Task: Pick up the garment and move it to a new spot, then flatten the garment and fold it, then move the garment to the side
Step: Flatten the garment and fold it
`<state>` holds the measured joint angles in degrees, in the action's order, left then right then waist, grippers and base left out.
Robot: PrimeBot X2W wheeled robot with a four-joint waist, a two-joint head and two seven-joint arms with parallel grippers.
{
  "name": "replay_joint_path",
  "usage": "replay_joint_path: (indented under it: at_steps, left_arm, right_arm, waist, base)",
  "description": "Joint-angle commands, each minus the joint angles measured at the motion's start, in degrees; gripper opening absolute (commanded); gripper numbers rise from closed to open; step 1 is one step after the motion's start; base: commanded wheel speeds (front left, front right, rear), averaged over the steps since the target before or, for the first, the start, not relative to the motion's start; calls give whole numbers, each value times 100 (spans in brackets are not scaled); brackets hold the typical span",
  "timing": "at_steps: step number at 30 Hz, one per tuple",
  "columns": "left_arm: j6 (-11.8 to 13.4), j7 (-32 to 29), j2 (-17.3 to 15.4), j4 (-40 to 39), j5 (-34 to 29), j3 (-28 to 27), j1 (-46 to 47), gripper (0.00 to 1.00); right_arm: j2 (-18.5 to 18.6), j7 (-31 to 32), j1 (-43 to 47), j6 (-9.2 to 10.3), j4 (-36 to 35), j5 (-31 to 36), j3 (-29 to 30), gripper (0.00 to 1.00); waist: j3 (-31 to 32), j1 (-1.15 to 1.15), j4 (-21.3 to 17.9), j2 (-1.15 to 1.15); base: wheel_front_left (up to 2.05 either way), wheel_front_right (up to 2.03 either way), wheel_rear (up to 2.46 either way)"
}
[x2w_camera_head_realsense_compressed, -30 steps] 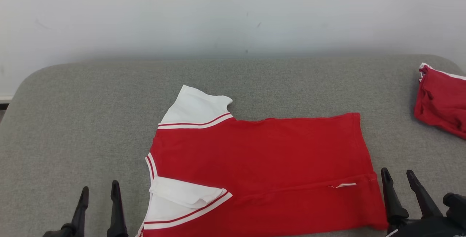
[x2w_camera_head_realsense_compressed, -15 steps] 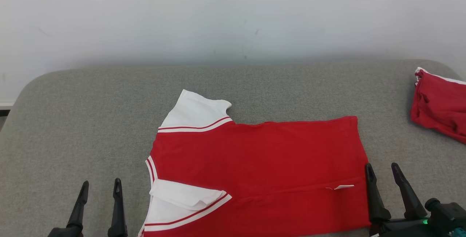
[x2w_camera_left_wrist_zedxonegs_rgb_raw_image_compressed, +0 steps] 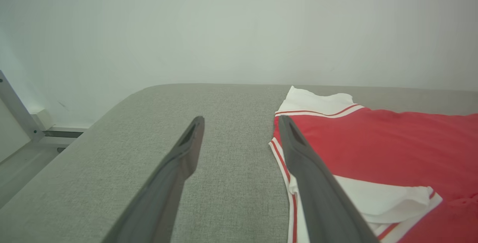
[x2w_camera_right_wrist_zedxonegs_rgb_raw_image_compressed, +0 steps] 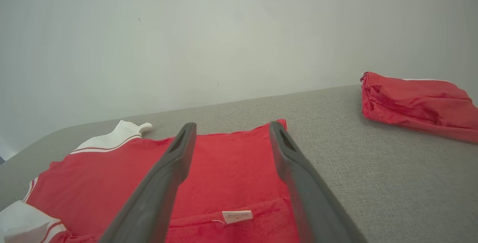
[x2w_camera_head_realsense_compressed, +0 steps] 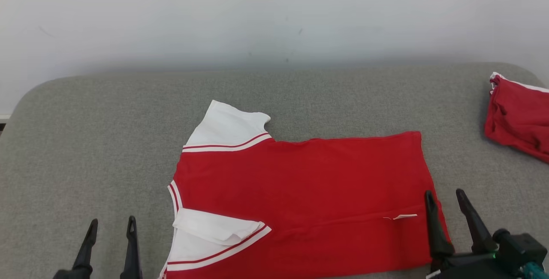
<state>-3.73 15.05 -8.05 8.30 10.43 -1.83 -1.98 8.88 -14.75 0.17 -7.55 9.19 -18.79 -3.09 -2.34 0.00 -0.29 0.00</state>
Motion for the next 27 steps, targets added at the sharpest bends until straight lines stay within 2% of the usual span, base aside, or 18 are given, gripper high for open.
replay_joint_path:
  at_steps: [1,8,17,21,27]
  left_arm:
    - [-34,15,-22,7,-25,-10,149,100]
    - [-234,-103,-304,168,187,62,1210,100]
    - [-376,-826,-998,687,608,424,3202,100]
    - [-368,-1119,-1320,1043,823,763,3988,100]
    - [-369,-1740,-1737,1618,1470,1447,4953,100]
  right_arm:
    - [47,-27,-127,13,16,-41,10,100]
    - [381,350,-1048,13,355,-70,-24,100]
    - [514,1173,-2603,14,951,65,-197,100]
    - [498,1453,-3231,14,1300,75,-387,100]
    - [474,1788,-4006,14,1802,-17,-758,100]
  waist:
    - [-61,0,-27,0]
    - [-415,0,-144,0]
    - [-1354,0,-490,0]
    - [-1782,0,-712,0]
    - [-2181,0,-1004,0]
  base:
    - [0,0,0]
    - [0,0,0]
    - [0,0,0]
    - [0,0,0]
    - [0,0,0]
